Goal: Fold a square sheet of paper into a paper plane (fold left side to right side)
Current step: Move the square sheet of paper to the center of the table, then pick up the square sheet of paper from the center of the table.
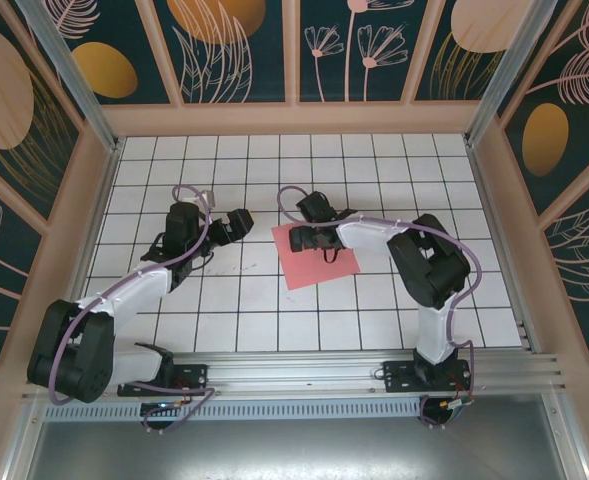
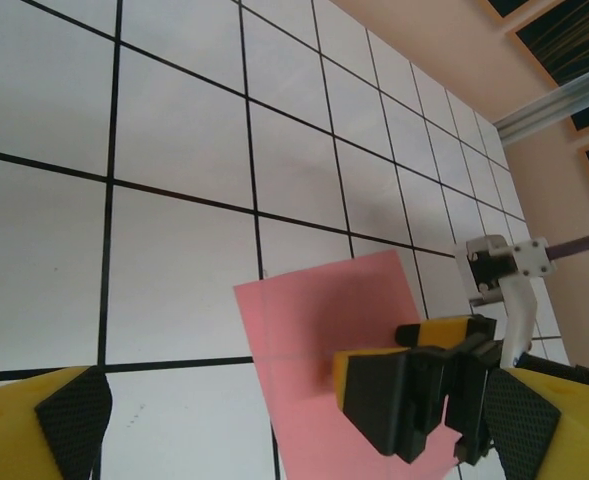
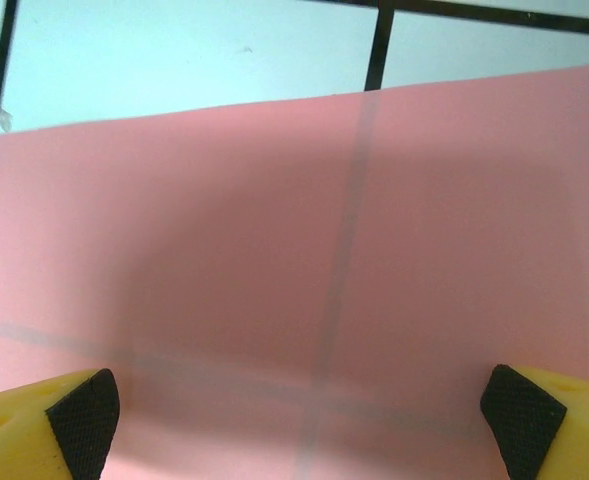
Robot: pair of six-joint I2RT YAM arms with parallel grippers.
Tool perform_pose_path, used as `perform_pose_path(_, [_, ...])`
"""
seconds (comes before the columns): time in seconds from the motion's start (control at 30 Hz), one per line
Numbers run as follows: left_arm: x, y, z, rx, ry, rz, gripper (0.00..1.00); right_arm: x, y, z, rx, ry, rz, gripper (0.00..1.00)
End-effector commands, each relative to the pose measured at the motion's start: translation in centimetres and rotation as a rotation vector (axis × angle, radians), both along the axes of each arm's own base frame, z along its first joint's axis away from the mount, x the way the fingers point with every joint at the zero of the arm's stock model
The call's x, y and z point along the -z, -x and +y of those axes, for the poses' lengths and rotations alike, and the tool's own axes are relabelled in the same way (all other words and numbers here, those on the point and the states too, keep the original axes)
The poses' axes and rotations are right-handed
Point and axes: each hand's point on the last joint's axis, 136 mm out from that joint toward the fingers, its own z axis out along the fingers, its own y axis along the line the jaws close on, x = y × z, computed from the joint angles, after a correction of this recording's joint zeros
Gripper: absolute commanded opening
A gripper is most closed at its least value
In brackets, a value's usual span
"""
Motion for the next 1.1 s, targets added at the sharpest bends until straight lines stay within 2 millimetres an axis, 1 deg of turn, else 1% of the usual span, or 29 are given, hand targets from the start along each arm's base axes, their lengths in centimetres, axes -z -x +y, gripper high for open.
perform_pose_path(0.0, [-1.6,0.0,-1.9,0.080,0.080,-0.001,0.93,-2.8,-1.0,1.2,-0.045,-0.090,-0.048,0.99])
perform_pose_path(0.07, [-1.7,0.4,-3.1,0.135,0.143,0.022,0.87,-4.6,-1.7,0.4,-0.036,-0.121,-0.074,0.99])
perform_pose_path(0.13, [-1.7,0.8,-4.2,0.179,0.201,0.048,0.82,-5.1,-2.5,-1.0,-0.010,-0.128,-0.081,0.99])
perform_pose_path(0.23, [-1.6,1.4,-6.0,0.244,0.258,0.085,0.77,-4.5,-3.0,-3.0,0.028,-0.093,-0.065,0.99])
perform_pose_path(0.3, [-1.1,1.8,-7.4,0.286,0.269,0.118,0.74,-4.0,-3.2,-3.7,0.037,-0.065,-0.059,0.99])
perform_pose_path(0.37, [-0.2,2.5,-9.0,0.332,0.269,0.166,0.71,-3.8,-3.5,-3.8,0.036,-0.049,-0.062,0.99])
perform_pose_path(0.47, [1.4,3.7,-11.1,0.378,0.255,0.239,0.69,-3.6,-4.1,-3.2,0.021,-0.052,-0.061,0.99])
perform_pose_path(0.63, [3.9,5.1,-13.1,0.394,0.253,0.319,0.67,-2.0,-4.3,-3.0,0.019,-0.038,-0.022,0.99])
perform_pose_path(0.83, [5.8,5.5,-14.6,0.408,0.227,0.368,0.64,-0.9,-4.1,-3.3,0.039,-0.019,0.005,0.99])
perform_pose_path(0.9, [6.2,5.5,-14.7,0.404,0.210,0.378,0.64,-0.5,-3.8,-3.6,0.044,-0.007,0.018,0.99])
perform_pose_path(0.97, [7.9,5.6,-14.4,0.387,0.173,0.412,0.64,-0.2,-3.6,-3.9,0.047,0.003,0.027,0.99])
perform_pose_path(1.07, [9.2,5.7,-14.2,0.377,0.148,0.440,0.62,0.3,-3.1,-4.1,0.052,0.009,0.044,0.99])
